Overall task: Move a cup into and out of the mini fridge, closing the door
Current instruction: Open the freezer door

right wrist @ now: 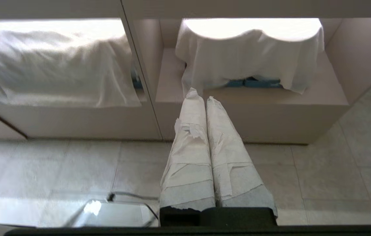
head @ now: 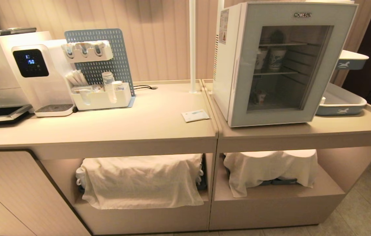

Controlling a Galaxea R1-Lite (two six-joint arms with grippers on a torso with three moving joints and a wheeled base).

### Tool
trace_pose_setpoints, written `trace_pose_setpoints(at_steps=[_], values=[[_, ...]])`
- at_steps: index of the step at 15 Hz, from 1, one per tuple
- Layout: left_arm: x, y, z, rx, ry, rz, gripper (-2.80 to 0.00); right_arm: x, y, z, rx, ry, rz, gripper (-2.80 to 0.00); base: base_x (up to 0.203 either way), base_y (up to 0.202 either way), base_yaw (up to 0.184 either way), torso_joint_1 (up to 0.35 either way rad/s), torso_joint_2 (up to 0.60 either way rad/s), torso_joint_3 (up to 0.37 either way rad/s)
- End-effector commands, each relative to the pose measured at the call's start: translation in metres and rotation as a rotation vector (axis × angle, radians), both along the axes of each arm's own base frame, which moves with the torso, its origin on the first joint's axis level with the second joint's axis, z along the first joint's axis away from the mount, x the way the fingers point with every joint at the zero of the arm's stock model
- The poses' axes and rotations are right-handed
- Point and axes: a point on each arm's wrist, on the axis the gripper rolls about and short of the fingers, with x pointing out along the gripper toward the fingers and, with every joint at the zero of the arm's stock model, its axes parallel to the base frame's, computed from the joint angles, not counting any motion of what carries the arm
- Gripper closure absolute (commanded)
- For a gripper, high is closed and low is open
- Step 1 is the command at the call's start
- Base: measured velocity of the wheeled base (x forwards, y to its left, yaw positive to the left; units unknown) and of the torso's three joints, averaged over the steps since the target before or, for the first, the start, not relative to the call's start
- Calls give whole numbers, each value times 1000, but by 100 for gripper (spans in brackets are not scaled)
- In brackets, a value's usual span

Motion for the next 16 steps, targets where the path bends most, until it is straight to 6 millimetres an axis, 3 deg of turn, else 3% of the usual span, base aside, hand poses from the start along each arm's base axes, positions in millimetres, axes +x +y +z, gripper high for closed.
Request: trace_pose_setpoints(at_steps=[1,3,6,16], values=[[0,0,0,0,0,0,0,-16,0,-15,30,-111,-4,0,0,0,0,0,0,0],[0,0,0,0,0,0,0,-22,1,-33,63,-171,26,0,0,0,0,0,0,0],[0,0,0,0,0,0,0,-10,2,-52,76,-211,36,0,0,0,0,0,0,0],[0,0,0,0,0,0,0,-3,1,-52,77,-362,28,0,0,0,0,0,0,0]])
